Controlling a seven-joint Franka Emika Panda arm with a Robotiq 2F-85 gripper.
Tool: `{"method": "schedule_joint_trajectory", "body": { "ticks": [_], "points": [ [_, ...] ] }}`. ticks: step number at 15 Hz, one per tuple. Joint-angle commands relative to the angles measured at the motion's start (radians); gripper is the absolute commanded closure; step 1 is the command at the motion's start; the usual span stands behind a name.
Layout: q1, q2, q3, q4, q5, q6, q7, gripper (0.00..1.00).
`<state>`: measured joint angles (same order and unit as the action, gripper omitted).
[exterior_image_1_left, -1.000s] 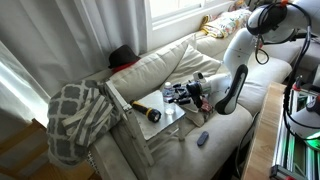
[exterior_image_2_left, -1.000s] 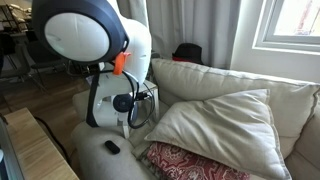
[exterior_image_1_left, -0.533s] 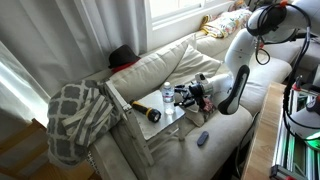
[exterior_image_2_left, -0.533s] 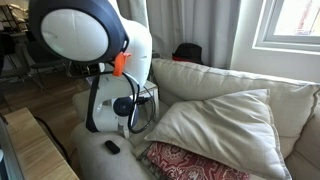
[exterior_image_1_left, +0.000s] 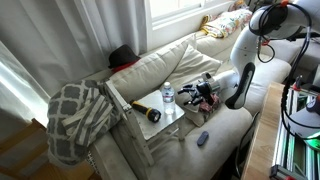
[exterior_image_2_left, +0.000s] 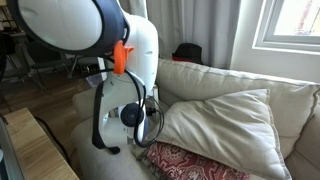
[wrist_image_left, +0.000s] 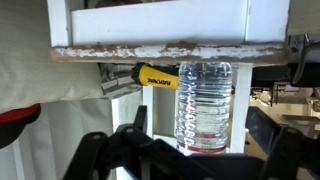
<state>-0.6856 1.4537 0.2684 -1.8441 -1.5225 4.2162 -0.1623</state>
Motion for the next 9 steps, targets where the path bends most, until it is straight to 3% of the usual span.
{"method": "schedule_joint_trajectory", "body": {
  "ticks": [1,5,9],
  "points": [
    [-0.001,-0.131,-0.051,-0.082,-0.001,0.009,0.059,0.0],
    [0.033,-0.295,-0.094,-0.204,0.038,0.009,0.178,0.0],
    [0.12,-0.487,-0.18,-0.351,0.077,0.01,0.32,0.0]
  ]
}}
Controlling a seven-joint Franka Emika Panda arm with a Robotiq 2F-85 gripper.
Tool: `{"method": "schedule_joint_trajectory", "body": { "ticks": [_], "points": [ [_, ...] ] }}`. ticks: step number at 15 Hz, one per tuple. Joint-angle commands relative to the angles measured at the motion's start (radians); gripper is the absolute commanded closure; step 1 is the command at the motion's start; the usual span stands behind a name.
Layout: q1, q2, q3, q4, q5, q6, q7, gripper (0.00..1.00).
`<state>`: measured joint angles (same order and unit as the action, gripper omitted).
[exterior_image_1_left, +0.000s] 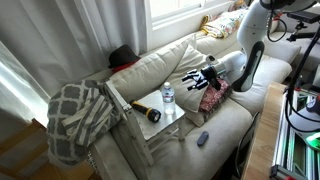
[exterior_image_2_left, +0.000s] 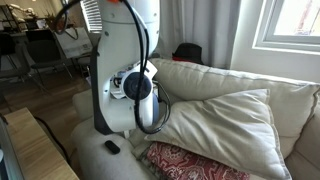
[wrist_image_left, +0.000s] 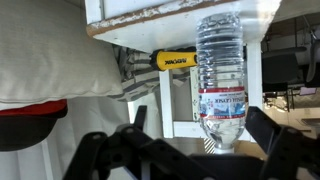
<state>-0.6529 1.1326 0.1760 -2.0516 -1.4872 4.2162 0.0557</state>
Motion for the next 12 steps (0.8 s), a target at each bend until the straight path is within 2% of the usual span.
{"method": "schedule_joint_trajectory", "body": {
  "ticks": [1,5,8,12],
  "points": [
    [0.114,-0.224,-0.119,-0.19,0.068,-0.014,0.135,0.0],
    [0.219,-0.38,-0.217,-0.296,0.044,-0.048,0.316,0.0],
    [0.285,-0.484,-0.272,-0.363,0.046,-0.126,0.413,0.0],
    [0.346,-0.573,-0.296,-0.395,-0.051,-0.23,0.562,0.0]
  ]
}}
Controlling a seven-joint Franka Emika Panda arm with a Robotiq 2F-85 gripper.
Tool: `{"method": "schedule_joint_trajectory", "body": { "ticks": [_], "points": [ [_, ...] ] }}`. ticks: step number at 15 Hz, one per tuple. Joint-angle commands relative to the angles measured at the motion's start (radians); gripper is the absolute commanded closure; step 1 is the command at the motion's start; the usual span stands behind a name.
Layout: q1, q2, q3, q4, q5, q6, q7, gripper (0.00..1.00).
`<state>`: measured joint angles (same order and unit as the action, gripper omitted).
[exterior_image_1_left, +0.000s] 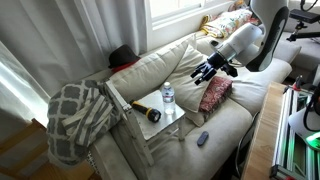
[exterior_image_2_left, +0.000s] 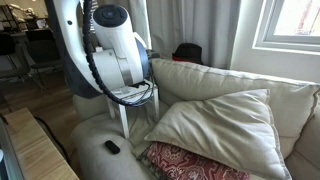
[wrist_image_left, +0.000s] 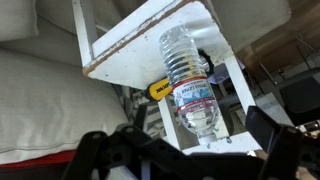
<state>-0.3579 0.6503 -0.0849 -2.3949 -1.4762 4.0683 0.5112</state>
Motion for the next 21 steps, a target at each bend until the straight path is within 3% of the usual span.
{"method": "schedule_joint_trajectory", "body": {
  "ticks": [1,8,15,21],
  "points": [
    [0.065,-0.111,-0.039,-0.055,-0.096,-0.103,0.147,0.0],
    [0.135,-0.242,-0.065,-0.048,-0.368,-0.19,0.36,0.0],
    [0.141,-0.448,-0.086,-0.07,-0.545,-0.193,0.379,0.0],
    [0.158,-0.45,-0.112,-0.053,-0.522,-0.15,0.354,0.0]
  ]
}}
